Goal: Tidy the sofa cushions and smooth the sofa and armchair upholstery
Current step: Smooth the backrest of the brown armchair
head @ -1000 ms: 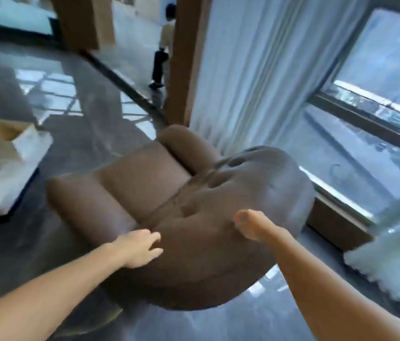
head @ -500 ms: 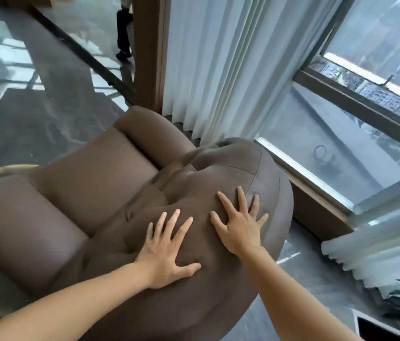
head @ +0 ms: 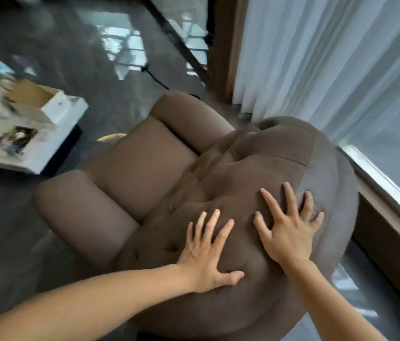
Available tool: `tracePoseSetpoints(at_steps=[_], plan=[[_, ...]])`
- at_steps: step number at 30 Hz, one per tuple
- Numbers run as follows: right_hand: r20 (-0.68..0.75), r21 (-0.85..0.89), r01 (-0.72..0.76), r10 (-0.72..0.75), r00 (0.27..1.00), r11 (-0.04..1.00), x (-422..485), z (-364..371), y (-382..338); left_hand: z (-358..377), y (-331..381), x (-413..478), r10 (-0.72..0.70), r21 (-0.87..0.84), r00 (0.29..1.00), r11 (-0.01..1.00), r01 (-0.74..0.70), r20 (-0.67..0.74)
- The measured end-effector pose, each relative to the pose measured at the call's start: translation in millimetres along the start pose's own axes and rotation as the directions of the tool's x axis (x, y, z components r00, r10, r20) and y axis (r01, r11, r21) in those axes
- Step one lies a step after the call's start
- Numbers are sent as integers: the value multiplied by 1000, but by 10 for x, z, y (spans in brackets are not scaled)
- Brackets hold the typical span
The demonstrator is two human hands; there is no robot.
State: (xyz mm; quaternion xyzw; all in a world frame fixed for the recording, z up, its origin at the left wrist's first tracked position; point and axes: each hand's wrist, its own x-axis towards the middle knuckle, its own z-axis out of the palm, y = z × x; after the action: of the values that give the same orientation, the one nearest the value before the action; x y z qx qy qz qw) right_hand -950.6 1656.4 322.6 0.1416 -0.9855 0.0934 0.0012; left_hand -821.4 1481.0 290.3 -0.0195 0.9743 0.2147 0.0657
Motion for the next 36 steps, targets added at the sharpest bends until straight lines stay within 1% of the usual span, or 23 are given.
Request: tracePoseSetpoints(at_steps=[4, 7, 12, 15, 18, 20, 22, 26, 27, 30, 33, 36], plan=[[50, -47, 85, -83, 995, 995, 532, -112, 503, 113, 503, 485, -122, -44, 992, 991, 123, 25], [43, -21, 145, -145, 989, 989, 976, -201, 759, 156, 793, 923, -193, -62, 981, 979, 194, 24], [34, -29, 243, -242, 970, 970, 1741, -211, 1066, 199, 1070, 1547, -285, -159, 958, 947, 279, -20], [129, -86, 391, -378, 917, 917, 2335, -171, 1186, 134, 1136, 1934, -345, -220, 937, 920, 325, -58], [102, -7, 399, -396, 913, 917, 2683, -116, 1188, 165, 1183, 2197, -404, -268, 907, 893, 361, -123], [84, -30, 411, -407, 909, 911, 2790, -146, 1129, 121, 1162, 2328, -417, -245, 895, 894, 374, -156], [71, 3, 413, -412, 908, 911, 2898, -270, 1028, 7, 1109, 2430, -429, -191, 887, 898, 397, -172], [154, -3, 468, -462, 873, 884, 3024, -393, 968, -190, 1172, 2447, -477, -116, 870, 878, 464, -123], [166, -13, 469, -460, 872, 883, 3025, -420, 957, -204, 1191, 2456, -493, -110, 862, 869, 482, -114], [236, 30, 461, -455, 859, 887, 3035, -522, 899, -264, 1252, 2467, -526, -99, 843, 850, 518, -109], [258, 47, 462, -457, 851, 886, 2911, -636, 917, -265, 1326, 2366, -574, -146, 813, 816, 559, -96], [259, 74, 465, -468, 845, 882, 2764, -734, 880, -243, 1416, 2207, -634, -285, 771, 749, 598, -51]])
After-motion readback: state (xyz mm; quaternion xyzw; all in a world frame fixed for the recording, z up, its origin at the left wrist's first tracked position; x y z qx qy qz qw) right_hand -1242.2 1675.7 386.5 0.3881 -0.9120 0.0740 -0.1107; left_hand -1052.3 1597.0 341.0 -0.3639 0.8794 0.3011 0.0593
